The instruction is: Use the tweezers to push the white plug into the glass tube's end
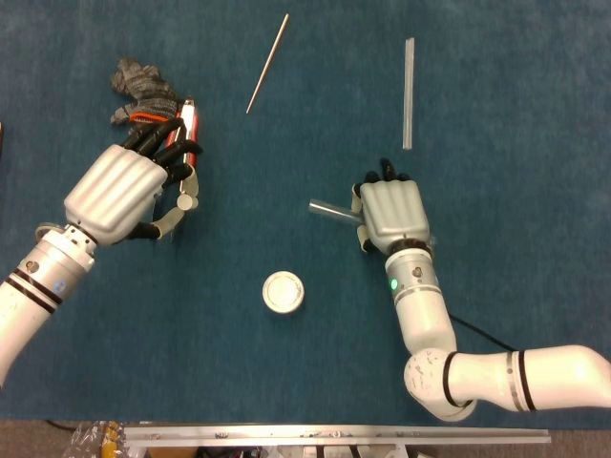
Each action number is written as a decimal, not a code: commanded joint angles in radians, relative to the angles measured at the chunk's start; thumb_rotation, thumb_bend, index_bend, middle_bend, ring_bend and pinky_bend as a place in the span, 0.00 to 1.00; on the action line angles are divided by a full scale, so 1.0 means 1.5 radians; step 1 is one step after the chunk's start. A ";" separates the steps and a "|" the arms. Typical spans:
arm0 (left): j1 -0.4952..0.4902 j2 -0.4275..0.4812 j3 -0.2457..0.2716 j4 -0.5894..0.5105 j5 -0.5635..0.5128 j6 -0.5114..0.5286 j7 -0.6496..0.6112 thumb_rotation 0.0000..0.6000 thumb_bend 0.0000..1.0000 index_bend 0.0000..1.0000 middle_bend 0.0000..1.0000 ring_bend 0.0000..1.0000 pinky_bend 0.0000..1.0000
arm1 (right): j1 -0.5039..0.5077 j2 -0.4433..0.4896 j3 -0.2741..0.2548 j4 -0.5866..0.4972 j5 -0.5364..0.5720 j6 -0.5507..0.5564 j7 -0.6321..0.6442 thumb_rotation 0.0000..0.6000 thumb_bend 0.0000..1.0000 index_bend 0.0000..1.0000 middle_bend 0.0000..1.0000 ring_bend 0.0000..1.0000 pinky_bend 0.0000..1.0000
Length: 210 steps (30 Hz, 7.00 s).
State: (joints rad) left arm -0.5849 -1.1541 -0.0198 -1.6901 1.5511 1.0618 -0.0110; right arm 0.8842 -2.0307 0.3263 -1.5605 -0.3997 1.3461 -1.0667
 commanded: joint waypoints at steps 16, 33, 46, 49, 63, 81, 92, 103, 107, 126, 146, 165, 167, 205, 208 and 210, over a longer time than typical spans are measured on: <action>0.002 0.000 -0.002 -0.006 -0.006 0.000 0.004 1.00 0.36 0.48 0.21 0.03 0.08 | 0.021 -0.008 -0.003 0.039 -0.051 -0.028 0.005 1.00 0.36 0.45 0.22 0.04 0.22; 0.007 0.006 0.003 -0.014 0.001 0.004 -0.001 1.00 0.36 0.48 0.21 0.03 0.08 | 0.005 -0.006 -0.044 0.018 -0.089 0.005 -0.012 1.00 0.37 0.45 0.22 0.04 0.22; 0.008 0.008 0.006 -0.012 0.011 0.007 -0.015 1.00 0.36 0.48 0.21 0.03 0.08 | -0.012 -0.027 -0.060 0.042 -0.109 0.012 -0.016 1.00 0.36 0.45 0.22 0.04 0.22; 0.008 0.009 0.007 -0.011 0.011 0.005 -0.016 1.00 0.36 0.48 0.21 0.03 0.08 | -0.015 -0.033 -0.060 0.053 -0.118 0.008 -0.011 1.00 0.35 0.45 0.22 0.04 0.22; 0.009 0.015 0.007 -0.005 0.013 0.006 -0.025 1.00 0.36 0.48 0.21 0.03 0.08 | -0.024 -0.060 -0.054 0.093 -0.154 -0.007 0.002 1.00 0.25 0.45 0.22 0.04 0.22; 0.010 0.013 0.008 0.008 0.018 0.009 -0.041 1.00 0.36 0.48 0.21 0.03 0.08 | -0.036 -0.079 -0.041 0.119 -0.165 -0.016 -0.014 1.00 0.39 0.51 0.22 0.05 0.23; 0.008 0.010 0.007 0.011 0.015 0.005 -0.039 1.00 0.36 0.48 0.21 0.03 0.08 | -0.044 -0.063 -0.030 0.109 -0.170 -0.035 -0.008 1.00 0.45 0.58 0.24 0.07 0.24; 0.004 0.030 -0.007 -0.006 0.001 0.006 -0.037 1.00 0.36 0.48 0.21 0.03 0.08 | -0.068 0.021 0.011 -0.003 -0.164 -0.083 0.074 1.00 0.45 0.61 0.25 0.08 0.26; 0.000 0.050 -0.020 -0.028 -0.012 0.005 -0.034 1.00 0.36 0.48 0.21 0.03 0.08 | -0.072 0.060 0.036 -0.051 -0.146 -0.101 0.106 1.00 0.45 0.61 0.25 0.08 0.26; -0.032 0.154 -0.090 -0.142 -0.131 -0.049 -0.056 1.00 0.36 0.49 0.21 0.03 0.08 | -0.054 0.103 0.080 -0.081 -0.145 -0.164 0.298 1.00 0.45 0.61 0.25 0.08 0.26; -0.055 0.198 -0.125 -0.175 -0.212 -0.122 -0.136 1.00 0.36 0.49 0.21 0.03 0.08 | 0.007 0.024 0.103 0.026 -0.198 -0.174 0.417 1.00 0.45 0.61 0.25 0.08 0.26; -0.061 0.188 -0.150 -0.181 -0.266 -0.150 -0.200 1.00 0.36 0.49 0.21 0.03 0.08 | 0.048 -0.006 0.129 0.046 -0.217 -0.162 0.449 1.00 0.45 0.61 0.25 0.08 0.26; -0.061 0.185 -0.149 -0.178 -0.266 -0.151 -0.200 1.00 0.36 0.49 0.21 0.03 0.08 | 0.051 -0.008 0.132 0.046 -0.218 -0.159 0.451 1.00 0.44 0.61 0.25 0.08 0.26; -0.055 0.159 -0.152 -0.165 -0.280 -0.157 -0.205 1.00 0.36 0.49 0.21 0.03 0.08 | 0.059 -0.005 0.131 0.058 -0.222 -0.152 0.479 1.00 0.44 0.61 0.25 0.08 0.26; -0.055 0.157 -0.154 -0.167 -0.283 -0.157 -0.209 1.00 0.36 0.49 0.21 0.03 0.08 | 0.060 -0.007 0.130 0.060 -0.221 -0.153 0.480 1.00 0.44 0.61 0.25 0.08 0.26; -0.055 0.156 -0.154 -0.168 -0.284 -0.158 -0.208 1.00 0.36 0.49 0.21 0.03 0.08 | 0.061 -0.008 0.130 0.061 -0.220 -0.155 0.482 1.00 0.44 0.61 0.25 0.08 0.26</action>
State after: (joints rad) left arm -0.6681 -0.9206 -0.2512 -1.9419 1.1248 0.8249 -0.3235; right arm 0.9755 -2.0421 0.5216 -1.4690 -0.7299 1.1142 -0.3445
